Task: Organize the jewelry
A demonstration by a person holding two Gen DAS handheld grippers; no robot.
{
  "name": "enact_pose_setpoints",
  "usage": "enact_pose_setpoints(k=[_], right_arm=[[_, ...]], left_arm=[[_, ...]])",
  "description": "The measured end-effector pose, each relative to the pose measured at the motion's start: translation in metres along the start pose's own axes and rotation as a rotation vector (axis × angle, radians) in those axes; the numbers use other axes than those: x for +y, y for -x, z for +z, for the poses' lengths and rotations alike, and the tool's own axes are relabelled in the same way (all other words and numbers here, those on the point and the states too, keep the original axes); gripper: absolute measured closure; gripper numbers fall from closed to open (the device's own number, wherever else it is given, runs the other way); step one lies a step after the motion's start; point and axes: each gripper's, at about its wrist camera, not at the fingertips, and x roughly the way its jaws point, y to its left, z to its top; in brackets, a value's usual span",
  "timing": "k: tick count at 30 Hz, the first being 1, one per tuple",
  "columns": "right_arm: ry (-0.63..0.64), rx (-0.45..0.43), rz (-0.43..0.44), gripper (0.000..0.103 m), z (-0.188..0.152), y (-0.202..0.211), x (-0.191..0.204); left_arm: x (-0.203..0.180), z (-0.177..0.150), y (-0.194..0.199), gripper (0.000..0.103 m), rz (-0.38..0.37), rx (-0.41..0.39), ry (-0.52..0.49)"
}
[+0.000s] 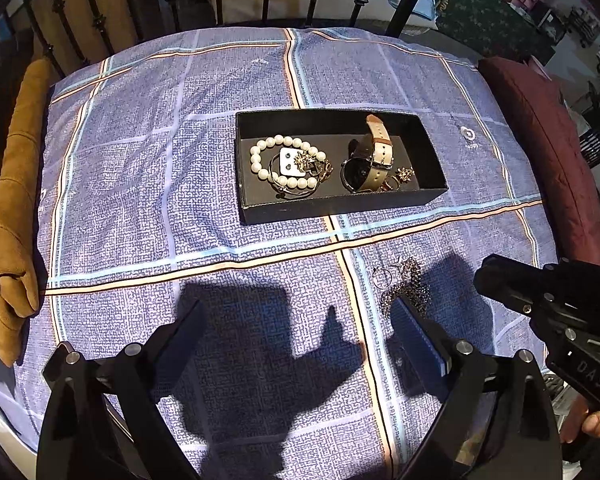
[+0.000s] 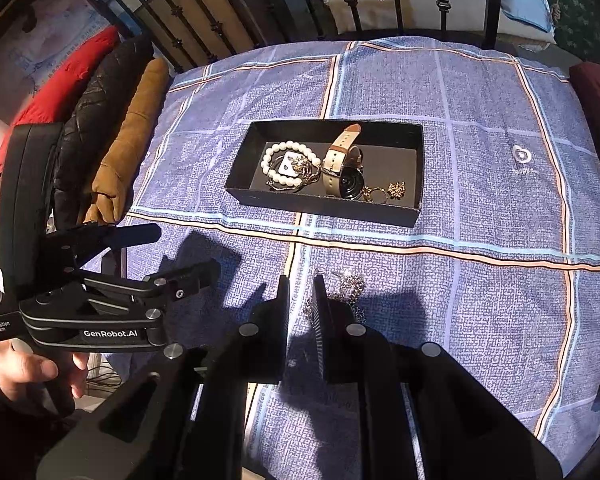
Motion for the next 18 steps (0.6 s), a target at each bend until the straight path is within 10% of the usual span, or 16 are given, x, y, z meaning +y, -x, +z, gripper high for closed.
enact_pose_setpoints(k=[6, 8, 9, 18], right_arm=[[0.024, 0.08, -0.066, 0.085, -0.01, -0.012, -0.014], [0.043, 0.123, -0.113, 0.027, -0.019, -0.029, -0.017], [0.061, 0.129, -0.126, 0.021, -0.022, -0.036, -0.017], [0.198, 0.216, -0.201, 0.022, -0.026, -0.106, -0.003]], left_arm=[[0.001, -0.003, -0.01, 0.013, 0.009, 0.02, -0.011], [0.002, -0.007, -0.018, 0.013, 0.013, 0.04, -0.014], [0.002, -0.008, -0.021, 0.013, 0.019, 0.049, -0.016], [0.017, -0.023, -0.035, 0.013, 0.045, 0.102, 0.017]])
